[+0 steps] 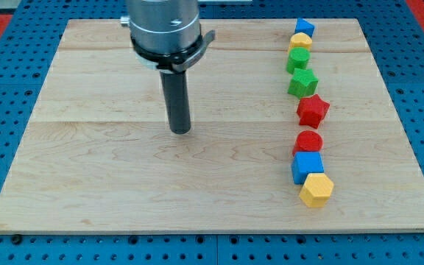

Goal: Place your arm horizontal to the right side of the blue cube

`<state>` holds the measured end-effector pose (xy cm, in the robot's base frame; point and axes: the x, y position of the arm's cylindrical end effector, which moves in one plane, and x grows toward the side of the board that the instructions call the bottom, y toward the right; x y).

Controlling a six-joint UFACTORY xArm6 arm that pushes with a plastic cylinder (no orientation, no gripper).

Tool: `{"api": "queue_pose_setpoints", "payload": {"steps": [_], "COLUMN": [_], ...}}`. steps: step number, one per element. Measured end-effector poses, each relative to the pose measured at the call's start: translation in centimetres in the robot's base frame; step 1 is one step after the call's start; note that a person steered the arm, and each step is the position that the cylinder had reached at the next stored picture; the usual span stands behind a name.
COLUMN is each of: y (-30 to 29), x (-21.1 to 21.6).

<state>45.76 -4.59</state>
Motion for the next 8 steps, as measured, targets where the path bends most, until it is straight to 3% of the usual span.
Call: {"api": "queue_pose_setpoints", "payload": {"steps": [3,5,6,8], "y": [3.0,6.4,9.3,23.2], "x": [1.6,10.6,15.2,15.6]}}
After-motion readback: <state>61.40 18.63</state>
